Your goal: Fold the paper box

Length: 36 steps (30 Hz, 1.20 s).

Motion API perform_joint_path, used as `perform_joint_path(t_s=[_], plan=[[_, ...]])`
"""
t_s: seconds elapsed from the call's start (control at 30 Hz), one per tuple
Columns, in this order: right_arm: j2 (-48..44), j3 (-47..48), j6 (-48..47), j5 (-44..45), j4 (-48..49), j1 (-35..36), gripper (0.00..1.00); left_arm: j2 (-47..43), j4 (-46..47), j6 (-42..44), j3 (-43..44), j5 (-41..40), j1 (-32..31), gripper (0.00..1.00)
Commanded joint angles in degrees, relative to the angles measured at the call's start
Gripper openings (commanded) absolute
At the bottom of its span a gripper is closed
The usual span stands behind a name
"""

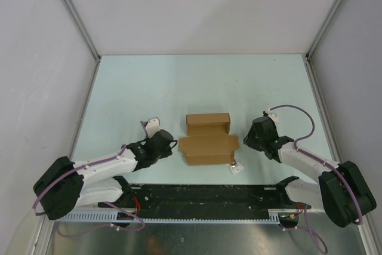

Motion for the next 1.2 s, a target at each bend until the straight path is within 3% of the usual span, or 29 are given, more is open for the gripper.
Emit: perform_joint_path(t_s=[0.0,0.37,0.7,0.87,1.17], plan=[[-1.1,1.2,1.9,0.0,-4.6,0.4,0.42,-1.6,0.7,-1.5,-0.7,2.4,0.4,0.45],[-1.4,1.3,-0.4,2.7,-7.6,0.2,0.42,1.5,-0.6,-1.3,1.4,0.7,0.5,0.48],[2.1,1.3,-2.8,-1.2,-3.5,0.1,0.17,7.8,1.3,2.4,5.1,0.2,3.3,0.37],[4.7,1.3,-4.3,-3.8,-0.5,0.3,0.13,11.3,6.4,5.0,6.4,5.6,3.3,0.33],[5.7,1.2,-6.1,-9.2,3.7,0.5,0.10,12.0,8.4,7.2,6.3,7.8,3.3,0.32]])
